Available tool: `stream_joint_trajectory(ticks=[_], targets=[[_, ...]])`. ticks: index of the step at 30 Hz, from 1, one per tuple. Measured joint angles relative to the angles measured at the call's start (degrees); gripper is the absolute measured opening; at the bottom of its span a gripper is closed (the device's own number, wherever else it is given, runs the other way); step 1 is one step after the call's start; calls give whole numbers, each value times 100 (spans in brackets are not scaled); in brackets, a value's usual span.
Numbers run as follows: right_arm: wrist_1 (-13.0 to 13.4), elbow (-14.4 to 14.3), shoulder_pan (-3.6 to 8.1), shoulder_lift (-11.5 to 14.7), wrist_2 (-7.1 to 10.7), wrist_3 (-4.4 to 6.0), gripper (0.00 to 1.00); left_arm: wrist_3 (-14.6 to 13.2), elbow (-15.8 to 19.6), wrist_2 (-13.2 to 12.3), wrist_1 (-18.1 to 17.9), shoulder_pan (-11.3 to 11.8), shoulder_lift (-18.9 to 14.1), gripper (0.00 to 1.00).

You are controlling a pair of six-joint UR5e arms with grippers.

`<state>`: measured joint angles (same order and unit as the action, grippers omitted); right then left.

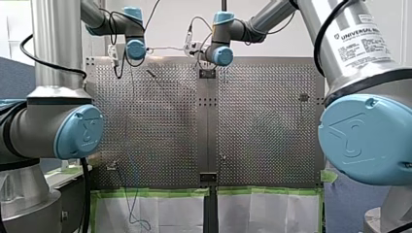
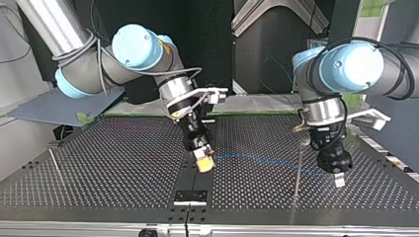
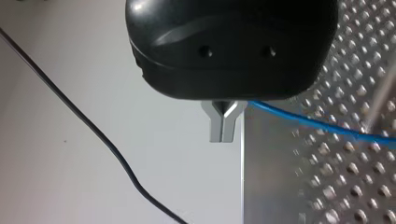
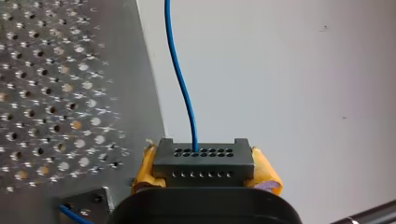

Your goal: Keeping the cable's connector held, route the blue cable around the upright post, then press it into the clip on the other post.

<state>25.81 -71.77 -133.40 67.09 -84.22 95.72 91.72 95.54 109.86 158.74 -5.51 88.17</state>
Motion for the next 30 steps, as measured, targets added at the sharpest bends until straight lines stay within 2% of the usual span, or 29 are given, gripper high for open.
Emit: stream_joint_trajectory(ticks=[18, 26, 30], targets=[[218, 122, 5, -555, 131, -13, 0, 138, -242, -1001, -9, 979, 711, 0], [299, 172, 4, -723, 140, -21, 0, 145, -357, -1495, -3, 995, 1096, 0], [302, 174, 9, -791, 130, -44, 0, 148, -361, -1529, -3, 991, 1236, 0]])
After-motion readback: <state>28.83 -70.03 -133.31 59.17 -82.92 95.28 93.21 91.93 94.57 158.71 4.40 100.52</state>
